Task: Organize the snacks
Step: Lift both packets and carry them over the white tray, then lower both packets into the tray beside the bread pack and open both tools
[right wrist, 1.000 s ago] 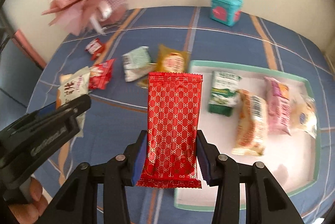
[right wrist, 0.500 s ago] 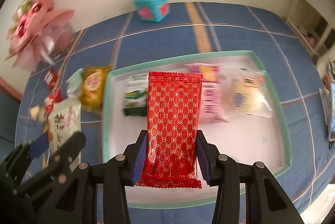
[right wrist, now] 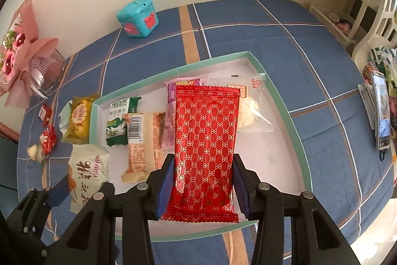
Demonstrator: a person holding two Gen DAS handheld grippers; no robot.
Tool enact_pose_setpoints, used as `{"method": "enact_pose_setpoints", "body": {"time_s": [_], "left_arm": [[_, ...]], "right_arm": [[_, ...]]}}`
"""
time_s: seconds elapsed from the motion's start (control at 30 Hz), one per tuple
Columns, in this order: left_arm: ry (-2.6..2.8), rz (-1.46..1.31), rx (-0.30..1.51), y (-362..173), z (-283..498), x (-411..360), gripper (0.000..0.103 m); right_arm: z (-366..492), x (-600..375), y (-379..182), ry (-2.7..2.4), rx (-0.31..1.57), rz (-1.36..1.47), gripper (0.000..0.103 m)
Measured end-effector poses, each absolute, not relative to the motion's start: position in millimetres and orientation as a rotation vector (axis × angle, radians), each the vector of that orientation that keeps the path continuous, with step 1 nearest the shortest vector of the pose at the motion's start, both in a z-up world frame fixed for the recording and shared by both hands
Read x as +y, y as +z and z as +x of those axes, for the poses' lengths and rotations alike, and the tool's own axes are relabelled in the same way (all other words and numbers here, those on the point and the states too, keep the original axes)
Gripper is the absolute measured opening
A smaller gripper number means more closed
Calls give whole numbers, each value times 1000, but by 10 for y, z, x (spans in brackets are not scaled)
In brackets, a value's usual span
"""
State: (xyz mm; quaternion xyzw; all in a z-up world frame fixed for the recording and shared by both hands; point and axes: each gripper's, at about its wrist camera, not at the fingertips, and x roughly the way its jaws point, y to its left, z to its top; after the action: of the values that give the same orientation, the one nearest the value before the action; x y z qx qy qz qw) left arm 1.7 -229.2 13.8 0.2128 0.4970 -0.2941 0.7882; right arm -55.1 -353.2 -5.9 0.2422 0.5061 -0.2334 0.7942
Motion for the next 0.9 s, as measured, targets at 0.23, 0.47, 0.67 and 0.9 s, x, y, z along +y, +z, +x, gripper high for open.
{"method": "enact_pose_setpoints", "body": {"time_s": [0.23,0.47,0.67,0.9], "left_arm": [[-629,522,1101,-38,-60,-2385,53],[-632,563,1122,-135,-105,-2432,53],[-625,580,1143,-193,-59,-2474,56],[-625,563,1143,-168,-54,-2455,59]], "right_arm": [[-465,-3503,-293,-478,1174,509,47],[-456,-3491,-379,-475,1211,501,47],[-416,-3466,-454,-470,1238,490,48],[-423,-3433,-392,-470,1218,485,48]]}}
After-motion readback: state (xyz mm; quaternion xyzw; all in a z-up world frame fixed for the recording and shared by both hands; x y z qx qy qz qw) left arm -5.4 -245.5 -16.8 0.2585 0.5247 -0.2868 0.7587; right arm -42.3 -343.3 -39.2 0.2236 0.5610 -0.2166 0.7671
